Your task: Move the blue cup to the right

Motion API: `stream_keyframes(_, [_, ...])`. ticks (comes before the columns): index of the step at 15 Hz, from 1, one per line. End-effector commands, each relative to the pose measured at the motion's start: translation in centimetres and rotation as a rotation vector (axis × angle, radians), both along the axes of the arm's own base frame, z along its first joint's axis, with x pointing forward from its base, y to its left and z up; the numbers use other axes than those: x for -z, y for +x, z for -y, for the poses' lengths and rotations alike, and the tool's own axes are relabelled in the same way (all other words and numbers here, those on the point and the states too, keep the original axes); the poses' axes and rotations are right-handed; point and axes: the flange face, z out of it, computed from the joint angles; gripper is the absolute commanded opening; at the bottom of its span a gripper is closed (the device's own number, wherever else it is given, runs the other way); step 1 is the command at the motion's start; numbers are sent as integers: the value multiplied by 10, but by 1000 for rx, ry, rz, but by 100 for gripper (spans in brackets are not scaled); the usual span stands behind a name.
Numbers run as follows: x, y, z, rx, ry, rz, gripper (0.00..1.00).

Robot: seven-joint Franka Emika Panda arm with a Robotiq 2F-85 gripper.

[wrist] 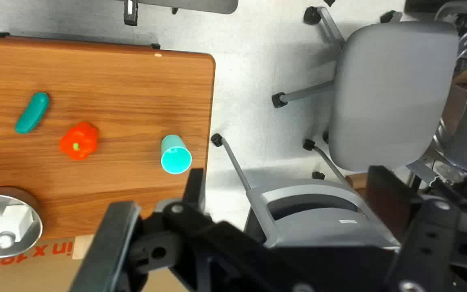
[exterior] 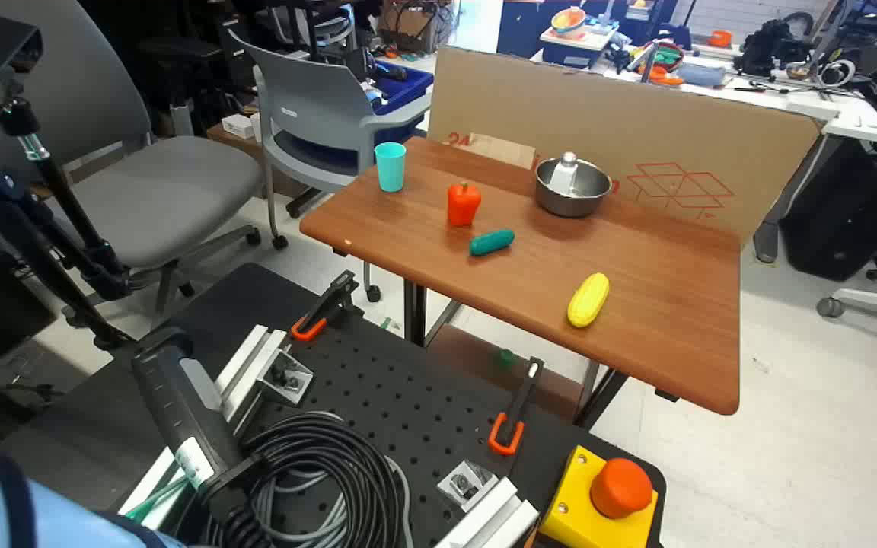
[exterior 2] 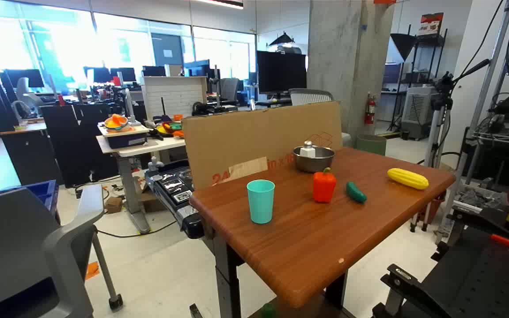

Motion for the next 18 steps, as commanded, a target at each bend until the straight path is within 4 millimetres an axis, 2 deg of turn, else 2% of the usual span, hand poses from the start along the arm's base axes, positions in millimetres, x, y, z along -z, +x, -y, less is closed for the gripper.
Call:
stream_keyframes(1, [-1, 0, 0, 0, 0, -1, 100])
stream_keyframes(7, [-1, 0, 0, 0, 0, -1, 100])
stream_keyframes(8, [10, 11, 1, 16, -17, -36, 100])
stream_keyframes(11, [56, 43, 9, 64, -56, -136, 100])
stream_keyframes(15, [137, 96, 17, 91, -112, -254, 100])
stream_keyframes(18, [194, 131, 11, 101, -164, -323, 100])
